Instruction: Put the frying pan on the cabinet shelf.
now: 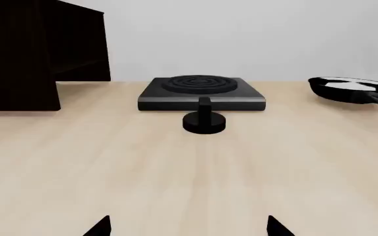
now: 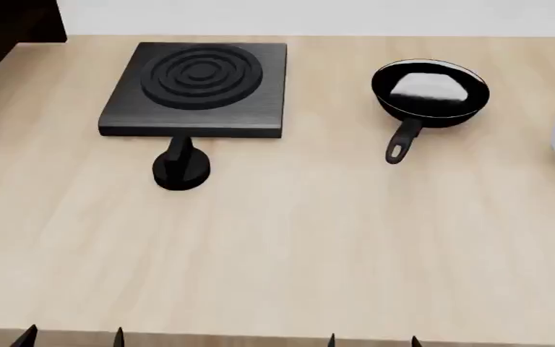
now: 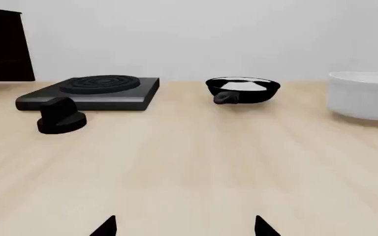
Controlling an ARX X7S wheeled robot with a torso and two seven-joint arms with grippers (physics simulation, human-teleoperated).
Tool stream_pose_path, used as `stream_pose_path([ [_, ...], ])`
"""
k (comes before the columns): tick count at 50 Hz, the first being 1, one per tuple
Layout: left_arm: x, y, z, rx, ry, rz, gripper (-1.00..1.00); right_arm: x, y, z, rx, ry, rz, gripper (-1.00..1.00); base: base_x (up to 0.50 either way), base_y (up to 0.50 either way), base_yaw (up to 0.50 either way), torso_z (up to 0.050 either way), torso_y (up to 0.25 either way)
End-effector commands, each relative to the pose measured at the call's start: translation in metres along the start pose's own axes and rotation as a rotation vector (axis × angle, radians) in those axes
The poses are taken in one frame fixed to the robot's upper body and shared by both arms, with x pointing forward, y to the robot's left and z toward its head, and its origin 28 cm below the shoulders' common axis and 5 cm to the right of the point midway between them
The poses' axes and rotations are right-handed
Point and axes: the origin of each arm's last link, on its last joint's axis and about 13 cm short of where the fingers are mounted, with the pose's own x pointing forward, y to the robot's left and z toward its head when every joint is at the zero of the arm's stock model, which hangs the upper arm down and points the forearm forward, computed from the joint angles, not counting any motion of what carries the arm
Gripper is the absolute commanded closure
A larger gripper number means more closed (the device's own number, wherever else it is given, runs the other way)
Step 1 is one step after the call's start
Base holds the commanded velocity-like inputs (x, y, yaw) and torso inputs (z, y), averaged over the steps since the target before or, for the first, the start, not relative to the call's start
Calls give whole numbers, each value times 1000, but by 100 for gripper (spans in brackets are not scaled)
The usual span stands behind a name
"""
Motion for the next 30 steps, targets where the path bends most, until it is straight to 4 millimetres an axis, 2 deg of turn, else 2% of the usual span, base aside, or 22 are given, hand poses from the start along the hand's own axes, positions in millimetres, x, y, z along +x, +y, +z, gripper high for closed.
stream_pose_path([
  [1, 0, 0, 0, 0, 0, 0, -100, 0, 0, 0, 0, 0, 0, -100, 0, 0, 0, 0, 0],
  [19, -5, -1, 4, -31, -8, 3, -100, -3, 3, 6, -15, -22, 29, -100, 0, 0, 0, 0, 0],
  [30, -1, 2, -1, 62, -30, -4, -100, -2, 2, 4, -28, -20, 19, -100, 0, 0, 0, 0, 0],
])
